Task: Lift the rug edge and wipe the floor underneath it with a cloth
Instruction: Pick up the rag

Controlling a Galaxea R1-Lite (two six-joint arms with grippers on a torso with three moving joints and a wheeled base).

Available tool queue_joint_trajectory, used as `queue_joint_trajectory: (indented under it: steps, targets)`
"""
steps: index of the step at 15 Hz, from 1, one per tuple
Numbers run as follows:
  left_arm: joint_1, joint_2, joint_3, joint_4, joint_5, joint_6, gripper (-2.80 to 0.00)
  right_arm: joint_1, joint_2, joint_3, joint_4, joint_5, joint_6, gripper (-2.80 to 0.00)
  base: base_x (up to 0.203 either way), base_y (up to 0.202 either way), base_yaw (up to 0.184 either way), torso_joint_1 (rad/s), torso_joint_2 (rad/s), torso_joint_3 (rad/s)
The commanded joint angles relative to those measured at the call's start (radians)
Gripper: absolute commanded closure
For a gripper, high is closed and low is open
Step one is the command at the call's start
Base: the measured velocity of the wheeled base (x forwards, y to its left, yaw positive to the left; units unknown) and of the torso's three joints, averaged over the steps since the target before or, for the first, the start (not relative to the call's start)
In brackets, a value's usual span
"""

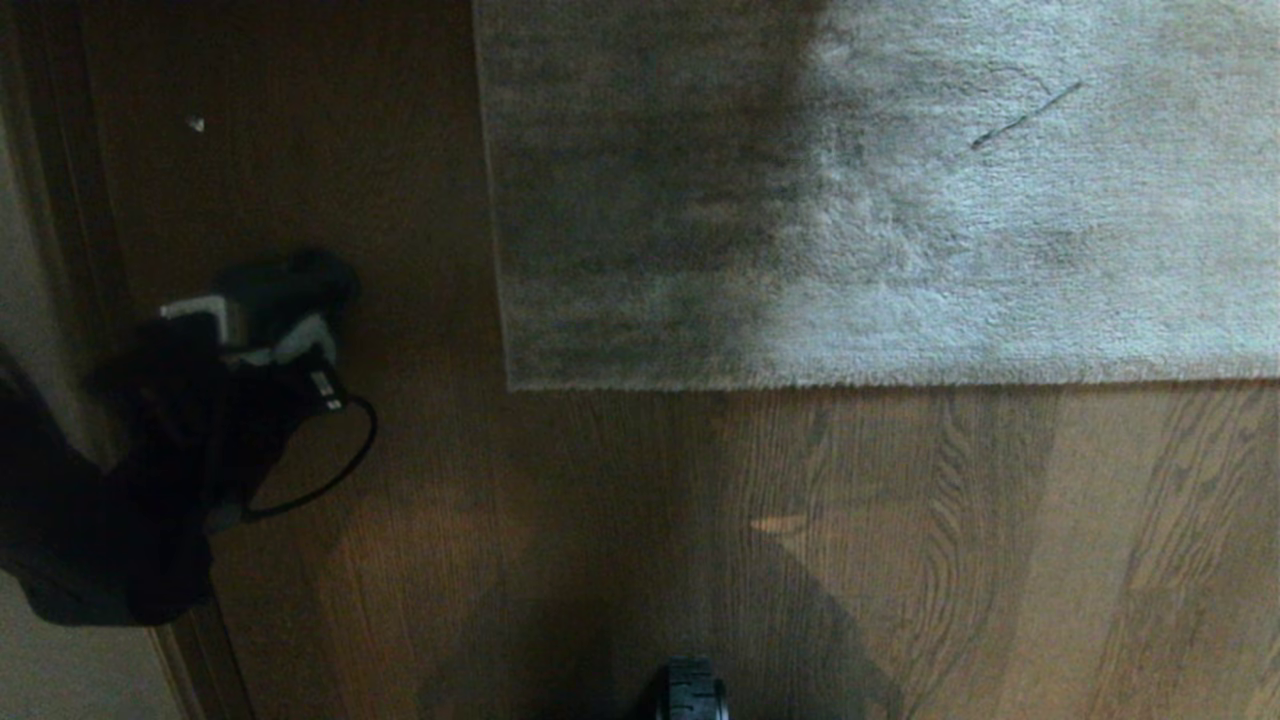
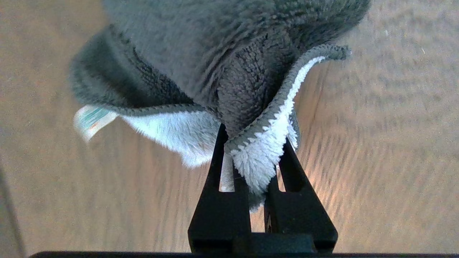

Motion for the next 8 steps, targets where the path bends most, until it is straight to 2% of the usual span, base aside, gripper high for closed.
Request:
queue_joint_trajectory:
  steps: [1, 8]
  targets:
    - [-0.001, -0.080, 0.074, -0.008, -0.001, -0.001, 0.00, 0.001, 0.000, 0.000, -0.001, 0.000, 0.000, 0.00, 0.000, 0.000, 0.000, 0.000, 0.00, 0.000]
    - [-0.043, -0.216, 0.283, -0.008, -0.013, 0.003, 0.00, 0.001, 0.000, 0.000, -0.001, 0.000, 0.000, 0.00, 0.000, 0.000, 0.000, 0.000, 0.00, 0.000]
